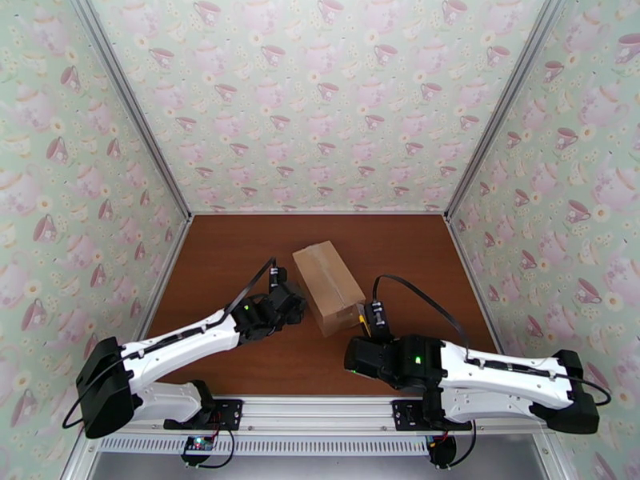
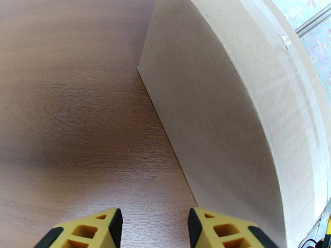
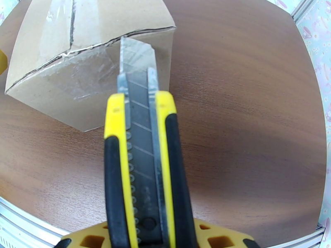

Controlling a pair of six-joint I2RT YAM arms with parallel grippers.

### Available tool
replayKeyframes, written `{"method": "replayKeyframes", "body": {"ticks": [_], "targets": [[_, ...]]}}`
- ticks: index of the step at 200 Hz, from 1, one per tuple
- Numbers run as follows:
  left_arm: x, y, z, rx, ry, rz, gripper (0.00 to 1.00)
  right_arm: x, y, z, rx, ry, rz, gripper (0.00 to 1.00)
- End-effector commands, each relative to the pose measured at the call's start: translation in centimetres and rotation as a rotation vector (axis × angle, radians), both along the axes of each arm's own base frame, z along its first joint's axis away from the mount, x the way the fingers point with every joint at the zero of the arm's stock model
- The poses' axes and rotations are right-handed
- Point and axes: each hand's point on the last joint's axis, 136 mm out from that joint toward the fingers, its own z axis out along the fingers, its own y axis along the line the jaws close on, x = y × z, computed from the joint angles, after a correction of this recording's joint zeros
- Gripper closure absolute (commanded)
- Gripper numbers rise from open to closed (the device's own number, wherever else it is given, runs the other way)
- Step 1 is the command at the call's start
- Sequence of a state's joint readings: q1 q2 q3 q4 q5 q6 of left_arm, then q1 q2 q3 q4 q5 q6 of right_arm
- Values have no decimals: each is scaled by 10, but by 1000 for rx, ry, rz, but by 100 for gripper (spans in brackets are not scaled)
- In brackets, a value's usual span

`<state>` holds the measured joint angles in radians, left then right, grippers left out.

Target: Unpack the express box

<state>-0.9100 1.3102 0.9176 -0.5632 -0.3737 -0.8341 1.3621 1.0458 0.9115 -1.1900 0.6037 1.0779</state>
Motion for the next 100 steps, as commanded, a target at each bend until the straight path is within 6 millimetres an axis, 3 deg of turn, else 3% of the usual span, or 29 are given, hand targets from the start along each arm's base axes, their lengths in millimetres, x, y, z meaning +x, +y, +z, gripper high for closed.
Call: {"method": "replayKeyframes", "body": {"ticks": [1,100], "targets": [[-1,2,-1,-19,3,6,51,4,0,11,1,-36,-17,100],[-2,4,-1,-22,5,9,51,4,-3,10,-3,-33,-26,100]]}}
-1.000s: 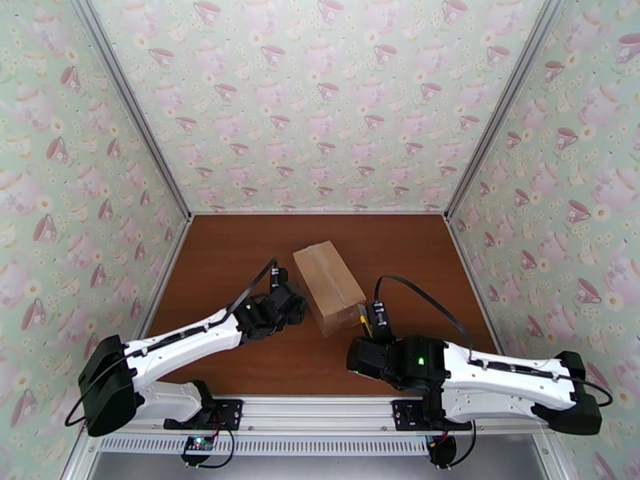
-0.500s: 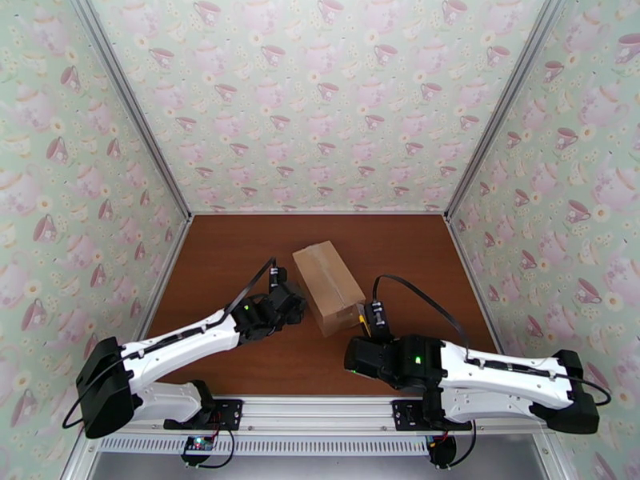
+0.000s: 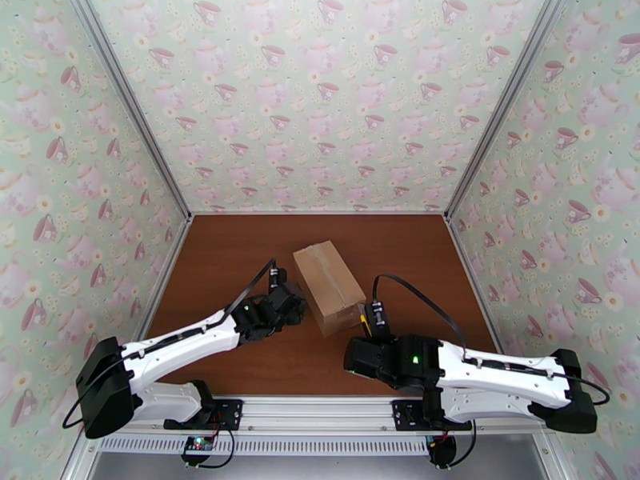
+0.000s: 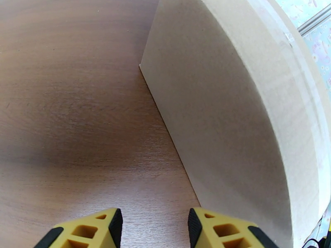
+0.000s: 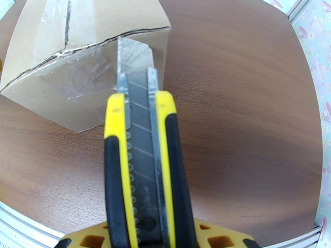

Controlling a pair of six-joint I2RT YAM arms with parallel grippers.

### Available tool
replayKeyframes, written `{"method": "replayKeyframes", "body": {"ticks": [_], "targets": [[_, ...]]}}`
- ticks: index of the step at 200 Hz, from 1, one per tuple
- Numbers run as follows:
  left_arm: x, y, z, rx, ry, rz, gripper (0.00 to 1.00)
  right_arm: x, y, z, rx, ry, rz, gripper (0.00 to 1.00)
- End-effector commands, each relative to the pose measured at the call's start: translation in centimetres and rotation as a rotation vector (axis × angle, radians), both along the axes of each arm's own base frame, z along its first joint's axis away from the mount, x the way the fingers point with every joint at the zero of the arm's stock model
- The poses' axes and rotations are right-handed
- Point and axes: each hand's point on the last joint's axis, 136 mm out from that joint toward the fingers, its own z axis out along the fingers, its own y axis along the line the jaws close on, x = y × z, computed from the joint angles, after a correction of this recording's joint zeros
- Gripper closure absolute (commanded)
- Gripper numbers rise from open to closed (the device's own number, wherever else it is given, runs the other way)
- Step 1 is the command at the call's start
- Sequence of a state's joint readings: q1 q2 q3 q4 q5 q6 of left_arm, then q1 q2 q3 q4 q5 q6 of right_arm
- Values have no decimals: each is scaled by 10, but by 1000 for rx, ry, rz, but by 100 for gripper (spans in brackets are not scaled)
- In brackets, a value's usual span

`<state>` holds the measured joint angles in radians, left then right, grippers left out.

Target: Unpack the express box

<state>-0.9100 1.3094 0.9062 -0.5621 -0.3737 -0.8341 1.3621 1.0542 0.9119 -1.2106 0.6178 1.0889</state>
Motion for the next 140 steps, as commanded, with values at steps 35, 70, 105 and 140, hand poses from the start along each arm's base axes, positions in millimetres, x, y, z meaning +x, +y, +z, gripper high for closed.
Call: {"method": "replayKeyframes", "body": {"ticks": [35,70,105,140], "targets": [[0,1,2,-28,2,9,51,3,1,12,21,-31,-15,100],[-1,2,2,-29,0,9,51,3,2,12,18,-31,-14,100],[0,2,3,-32,-1,10,51,3,1,10,13,-27,-16,100],[-1,2,2,-30,1,11,51,4,2,12,9,-31,-14,100]]}}
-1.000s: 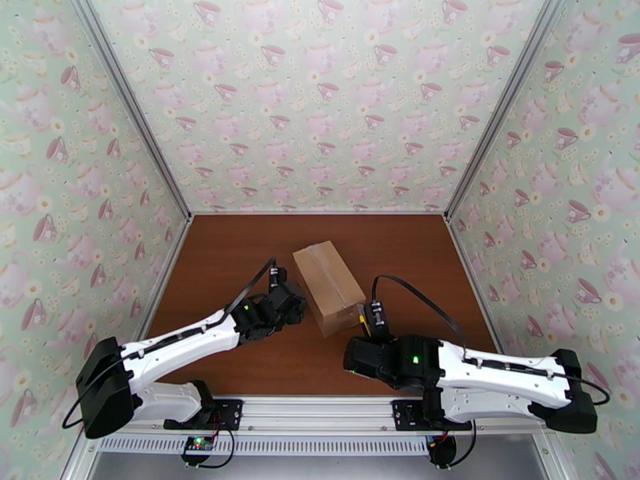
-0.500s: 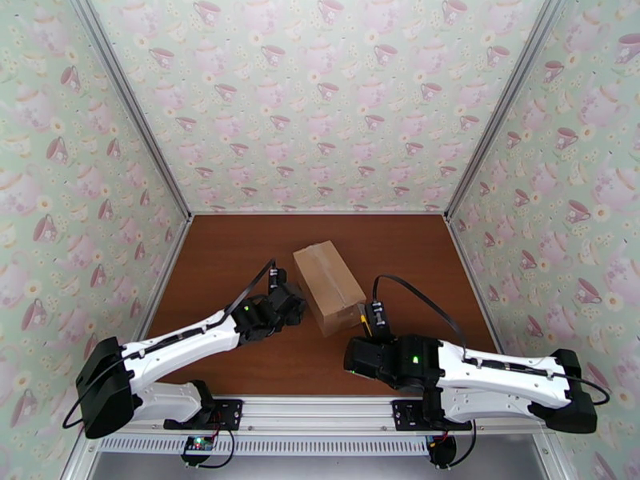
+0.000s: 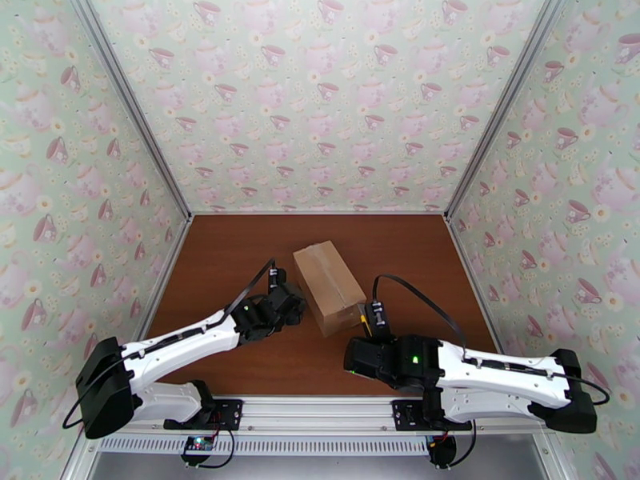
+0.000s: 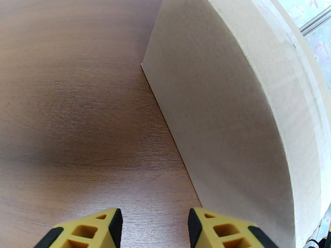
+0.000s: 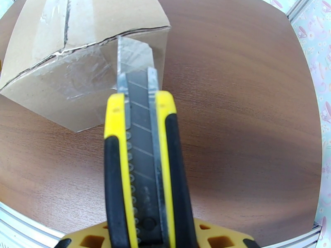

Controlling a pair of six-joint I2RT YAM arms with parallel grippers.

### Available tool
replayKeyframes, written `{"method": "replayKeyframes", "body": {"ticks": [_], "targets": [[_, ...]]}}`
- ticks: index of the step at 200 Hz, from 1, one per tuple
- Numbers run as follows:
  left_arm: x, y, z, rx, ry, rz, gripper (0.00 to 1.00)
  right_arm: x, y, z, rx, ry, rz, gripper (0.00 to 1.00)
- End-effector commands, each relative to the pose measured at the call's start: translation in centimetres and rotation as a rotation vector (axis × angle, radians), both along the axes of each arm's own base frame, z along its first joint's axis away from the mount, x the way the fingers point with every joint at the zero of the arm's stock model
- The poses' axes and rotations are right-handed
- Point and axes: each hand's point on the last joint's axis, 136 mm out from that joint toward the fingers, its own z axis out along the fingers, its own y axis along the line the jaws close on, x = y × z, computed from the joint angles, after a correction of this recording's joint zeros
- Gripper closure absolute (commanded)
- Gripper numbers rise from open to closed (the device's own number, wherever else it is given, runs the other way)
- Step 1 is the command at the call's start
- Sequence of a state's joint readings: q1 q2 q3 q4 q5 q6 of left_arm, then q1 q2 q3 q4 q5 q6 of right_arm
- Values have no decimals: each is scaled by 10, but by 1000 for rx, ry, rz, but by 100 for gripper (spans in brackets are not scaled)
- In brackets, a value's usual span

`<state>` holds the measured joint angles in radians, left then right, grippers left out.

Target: Unpack the express box

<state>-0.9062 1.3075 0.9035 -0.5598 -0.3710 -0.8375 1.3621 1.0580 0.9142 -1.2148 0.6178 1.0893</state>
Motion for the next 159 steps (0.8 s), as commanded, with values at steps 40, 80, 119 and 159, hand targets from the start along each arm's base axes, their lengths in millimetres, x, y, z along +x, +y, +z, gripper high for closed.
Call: {"method": "replayKeyframes", "body": {"ticks": [40,80,119,159], "targets": [[-1,1,3,-26,-2,6,51,3,3,10,0,-26,-13,100],[-1,1,2,-25,-1,4,52,4,3,10,-7,-25,-15,100],[-1,2,3,-25,-3,5,51,4,3,11,-10,-29,-16,100],[-1,2,3,-25,-3,6,51,4,2,11,-11,-29,-19,100]]}}
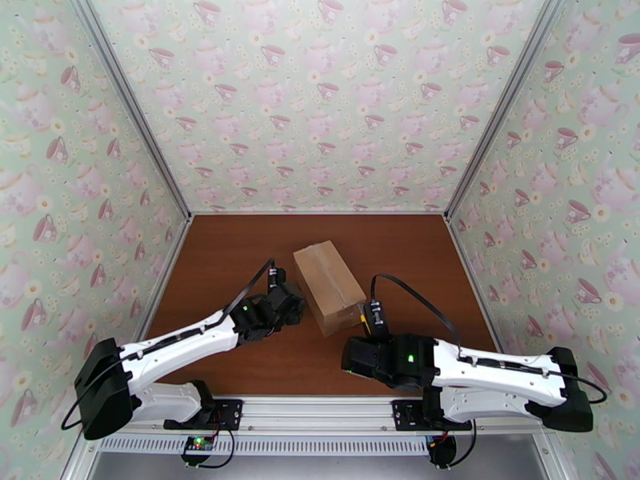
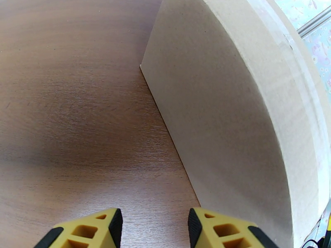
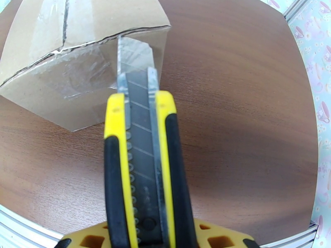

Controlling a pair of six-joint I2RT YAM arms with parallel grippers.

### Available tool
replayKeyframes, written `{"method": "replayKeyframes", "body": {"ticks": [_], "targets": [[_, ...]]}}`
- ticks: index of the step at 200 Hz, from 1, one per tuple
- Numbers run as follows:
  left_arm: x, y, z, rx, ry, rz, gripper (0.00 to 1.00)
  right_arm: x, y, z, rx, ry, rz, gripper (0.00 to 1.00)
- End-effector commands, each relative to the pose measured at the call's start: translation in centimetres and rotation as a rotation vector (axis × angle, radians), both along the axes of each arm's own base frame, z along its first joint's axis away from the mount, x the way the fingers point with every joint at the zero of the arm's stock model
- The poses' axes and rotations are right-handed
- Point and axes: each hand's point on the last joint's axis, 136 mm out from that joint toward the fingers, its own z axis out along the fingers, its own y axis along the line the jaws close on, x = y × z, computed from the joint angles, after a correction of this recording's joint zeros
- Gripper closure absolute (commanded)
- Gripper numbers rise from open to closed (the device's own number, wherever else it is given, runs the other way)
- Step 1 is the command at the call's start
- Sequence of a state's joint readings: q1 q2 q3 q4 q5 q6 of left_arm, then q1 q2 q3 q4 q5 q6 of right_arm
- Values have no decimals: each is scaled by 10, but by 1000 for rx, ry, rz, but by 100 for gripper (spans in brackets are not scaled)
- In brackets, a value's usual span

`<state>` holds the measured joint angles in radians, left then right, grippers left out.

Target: Unpack the express box

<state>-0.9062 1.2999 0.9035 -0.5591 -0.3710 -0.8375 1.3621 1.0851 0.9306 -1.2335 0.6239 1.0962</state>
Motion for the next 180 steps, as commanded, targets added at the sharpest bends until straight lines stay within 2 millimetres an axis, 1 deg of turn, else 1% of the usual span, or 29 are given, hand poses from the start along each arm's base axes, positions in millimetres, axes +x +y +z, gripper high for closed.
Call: {"method": "replayKeyframes", "body": {"ticks": [1,99,180], "targets": [[-1,2,1,-20,1,6,51,3,2,11,13,-30,-13,100],[-2,3,2,-24,-2,7,51,7,7,16,-10,-48,2,100],[-2,7,5,-27,-12,16,51,8,10,12,-60,-39,14,100]]}}
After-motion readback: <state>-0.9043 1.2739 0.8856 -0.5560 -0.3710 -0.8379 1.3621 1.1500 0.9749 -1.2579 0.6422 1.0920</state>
